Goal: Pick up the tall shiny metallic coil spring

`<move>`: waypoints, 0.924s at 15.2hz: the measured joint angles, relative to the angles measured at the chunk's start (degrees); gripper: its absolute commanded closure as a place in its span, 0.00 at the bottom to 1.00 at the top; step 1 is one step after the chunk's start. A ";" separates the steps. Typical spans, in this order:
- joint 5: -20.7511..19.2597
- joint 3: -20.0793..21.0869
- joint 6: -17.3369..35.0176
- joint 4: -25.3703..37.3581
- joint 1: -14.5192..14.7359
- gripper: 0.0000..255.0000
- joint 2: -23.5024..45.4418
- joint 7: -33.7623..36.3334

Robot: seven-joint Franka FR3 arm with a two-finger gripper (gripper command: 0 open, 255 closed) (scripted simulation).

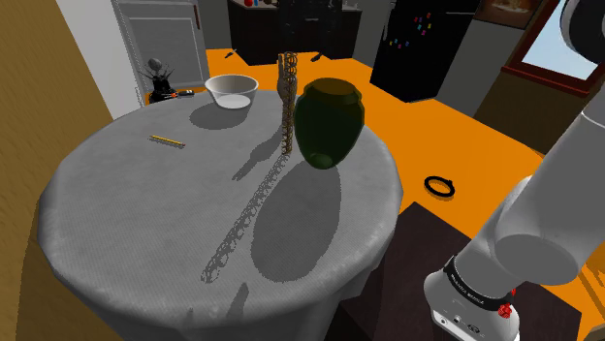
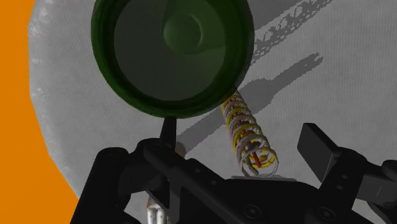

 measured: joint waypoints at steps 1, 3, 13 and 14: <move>-0.53 0.28 -1.80 4.66 0.38 0.00 2.92 0.64; -1.31 0.72 -2.43 9.29 1.13 0.00 7.02 1.72; -1.25 0.68 3.59 2.25 1.05 1.00 5.96 1.77; -1.25 0.68 3.64 2.20 1.05 1.00 5.94 1.77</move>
